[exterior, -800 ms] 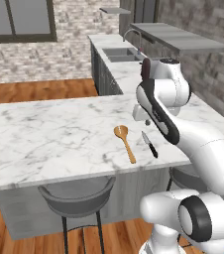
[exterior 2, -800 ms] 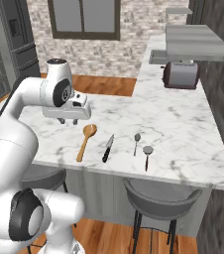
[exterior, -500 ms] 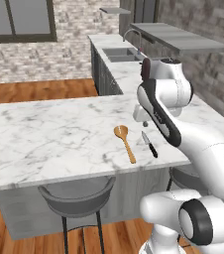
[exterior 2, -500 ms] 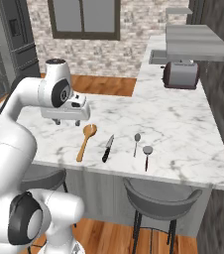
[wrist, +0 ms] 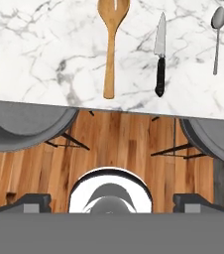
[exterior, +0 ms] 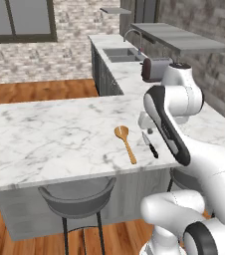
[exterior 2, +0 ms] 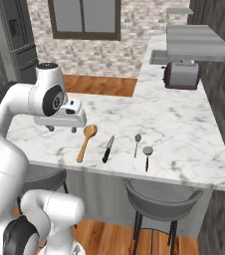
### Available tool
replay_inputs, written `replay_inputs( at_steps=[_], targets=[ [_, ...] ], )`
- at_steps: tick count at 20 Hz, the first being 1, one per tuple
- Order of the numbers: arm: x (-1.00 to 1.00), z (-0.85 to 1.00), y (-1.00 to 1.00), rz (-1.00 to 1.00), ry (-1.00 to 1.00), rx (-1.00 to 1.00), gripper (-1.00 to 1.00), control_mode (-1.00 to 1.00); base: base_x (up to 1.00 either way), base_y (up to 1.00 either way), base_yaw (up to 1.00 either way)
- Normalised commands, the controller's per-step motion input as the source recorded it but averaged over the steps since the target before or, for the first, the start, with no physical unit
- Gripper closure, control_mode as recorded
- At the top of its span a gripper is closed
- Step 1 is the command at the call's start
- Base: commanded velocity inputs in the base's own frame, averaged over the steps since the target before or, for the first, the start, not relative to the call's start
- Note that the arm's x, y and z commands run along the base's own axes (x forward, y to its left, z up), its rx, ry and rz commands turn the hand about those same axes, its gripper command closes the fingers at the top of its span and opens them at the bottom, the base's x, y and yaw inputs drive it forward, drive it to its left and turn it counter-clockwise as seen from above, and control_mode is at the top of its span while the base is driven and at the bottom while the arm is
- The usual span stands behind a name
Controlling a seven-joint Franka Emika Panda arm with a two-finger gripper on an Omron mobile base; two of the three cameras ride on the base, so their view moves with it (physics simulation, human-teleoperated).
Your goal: Pick up the metallic utensils from the counter and place them in the open drawer. Make sure not to pick up any wooden utensils.
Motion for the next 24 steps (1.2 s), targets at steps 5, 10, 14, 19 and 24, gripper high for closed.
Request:
replay_inputs(
  at_steps=[5,10,14,19,24],
  targets=[
    [-0.15,-0.09,0.00,0.00,0.01,0.00,-1.00,-1.00,0.00,0.00,0.00],
    [0.07,-0.28,-0.06,0.02,0.07,0.00,-1.00,-1.00,0.00,0.00,0.00],
    [0.27,-0.36,-0.20,0.05,0.08,0.00,-1.00,-1.00,0.00,0.00,0.00],
    [0.36,-0.39,-0.28,0.06,0.05,0.00,-1.00,-1.00,0.00,0.00,0.00],
    [0.43,-0.37,-0.34,0.06,0.04,0.00,-1.00,-1.00,0.00,0.00,0.00]
  ],
)
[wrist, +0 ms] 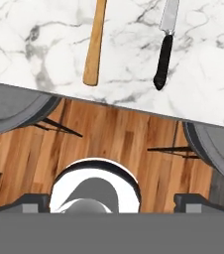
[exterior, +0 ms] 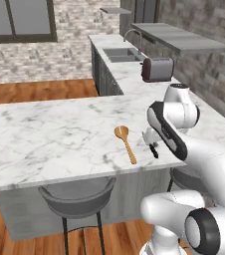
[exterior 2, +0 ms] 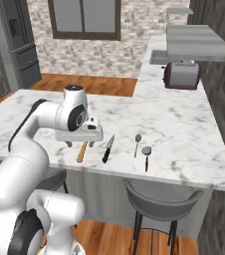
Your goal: Pick up the metallic utensils from the counter and place them in the open drawer. Make sure not to pick up any wooden utensils.
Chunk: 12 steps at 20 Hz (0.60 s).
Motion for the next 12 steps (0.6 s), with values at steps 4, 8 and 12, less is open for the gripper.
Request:
replay_inputs(
  at_steps=[4,8,12],
  targets=[
    [0.44,-0.40,-0.27,0.05,0.03,0.00,-1.00,-1.00,0.00,0.00,0.00],
    [0.43,-0.40,-0.16,0.06,0.00,0.00,-1.00,-1.00,0.00,0.00,0.00],
    [0.42,-0.41,-0.19,0.08,0.00,0.00,-1.00,-1.00,0.00,0.00,0.00]
  ],
)
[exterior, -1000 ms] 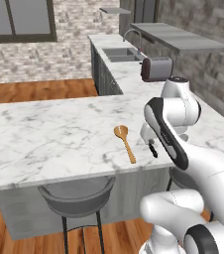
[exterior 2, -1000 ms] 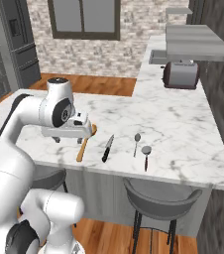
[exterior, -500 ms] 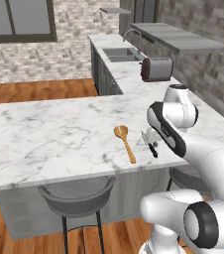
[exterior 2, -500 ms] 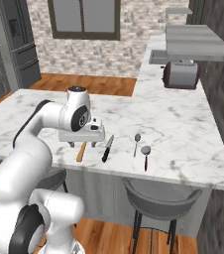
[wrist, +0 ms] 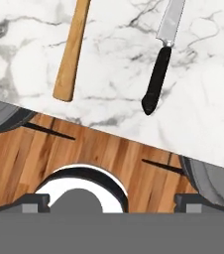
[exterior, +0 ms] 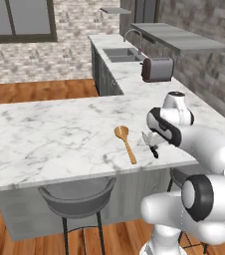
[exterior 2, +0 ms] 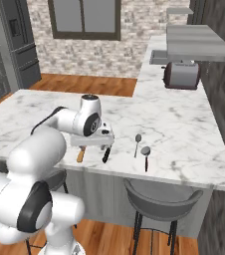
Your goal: Pick up the metallic utensils from the counter and place them in the open drawer. Make sure not to pick up any wooden utensils.
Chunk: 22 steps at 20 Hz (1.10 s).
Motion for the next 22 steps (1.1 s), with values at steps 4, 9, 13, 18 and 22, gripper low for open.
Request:
replay_inputs(
  at_steps=[4,9,13,18,22],
  targets=[
    [0.36,-0.39,-0.18,0.08,0.00,0.00,-1.00,-1.00,0.00,0.00,0.00],
    [0.40,-0.42,-0.07,0.07,-0.03,0.00,-1.00,-1.00,0.00,0.00,0.00],
    [0.44,-0.38,-0.07,0.06,-0.04,0.00,-1.00,-1.00,0.00,0.00,0.00],
    [0.55,-0.35,-0.04,0.05,-0.02,0.00,-1.00,-1.00,0.00,0.00,0.00],
    [0.34,-0.24,0.00,0.00,0.00,0.00,-1.00,-1.00,0.00,0.00,0.00]
  ],
)
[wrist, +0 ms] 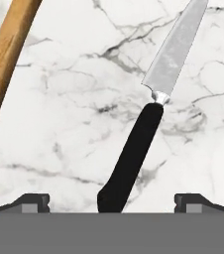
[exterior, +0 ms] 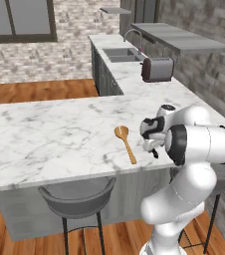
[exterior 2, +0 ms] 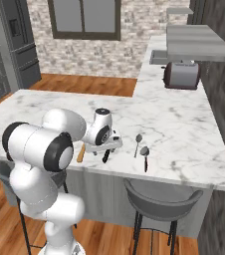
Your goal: Pick up the metallic utensils from the counter and place them in the open drawer. Make sure not to pick up any wooden utensils.
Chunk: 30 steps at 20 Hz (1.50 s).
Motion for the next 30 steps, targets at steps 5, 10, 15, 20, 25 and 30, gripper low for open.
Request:
replay_inputs(
  at_steps=[5,10,15,20,25,30],
  targets=[
    [0.30,-0.18,0.00,0.00,-0.03,0.00,-1.00,-1.00,0.00,0.00,0.00],
    [0.26,-0.20,0.00,-0.01,0.00,0.00,-1.00,-1.00,0.00,0.00,0.00],
    [0.22,-0.26,0.00,0.00,0.00,0.00,-1.00,-1.00,0.00,0.00,0.00],
    [0.20,-0.32,0.00,0.00,0.00,0.00,-1.00,-1.00,0.00,0.00,0.00],
    [0.08,-0.51,0.00,0.00,0.00,-0.01,1.00,-1.00,0.00,0.00,0.00],
    [0.00,-0.56,0.00,0.00,-0.04,-0.02,1.00,-1.00,0.00,0.00,0.00]
  ],
)
